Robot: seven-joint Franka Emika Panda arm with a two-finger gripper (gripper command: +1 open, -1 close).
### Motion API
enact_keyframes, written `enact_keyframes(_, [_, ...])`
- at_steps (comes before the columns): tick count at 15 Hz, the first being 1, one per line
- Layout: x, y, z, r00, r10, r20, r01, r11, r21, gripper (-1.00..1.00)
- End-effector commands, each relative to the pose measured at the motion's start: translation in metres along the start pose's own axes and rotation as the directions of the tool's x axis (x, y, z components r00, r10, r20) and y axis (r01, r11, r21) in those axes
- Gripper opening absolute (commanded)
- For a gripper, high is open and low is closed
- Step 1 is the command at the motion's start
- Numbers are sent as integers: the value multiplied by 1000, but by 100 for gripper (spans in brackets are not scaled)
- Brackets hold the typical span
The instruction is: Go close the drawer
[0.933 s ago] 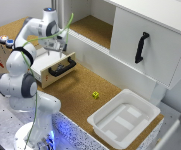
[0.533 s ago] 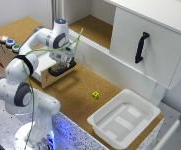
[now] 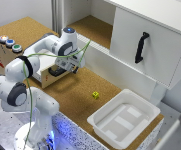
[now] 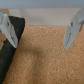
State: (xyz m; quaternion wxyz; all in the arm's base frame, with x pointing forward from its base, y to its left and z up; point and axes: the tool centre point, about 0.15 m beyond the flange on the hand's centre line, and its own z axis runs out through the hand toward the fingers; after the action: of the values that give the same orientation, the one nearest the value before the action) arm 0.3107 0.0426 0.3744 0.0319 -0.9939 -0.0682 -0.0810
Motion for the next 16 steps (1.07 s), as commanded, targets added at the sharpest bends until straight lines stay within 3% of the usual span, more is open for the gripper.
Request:
enact_keyframes(1, [17, -6, 52, 999, -32, 44, 30, 998, 46, -100])
enact_keyframes(8, [30, -24, 65, 1000, -12, 21, 10, 995, 97, -100])
enact_keyframes(16, [49, -69, 74, 997, -60, 42, 56, 994, 91, -100])
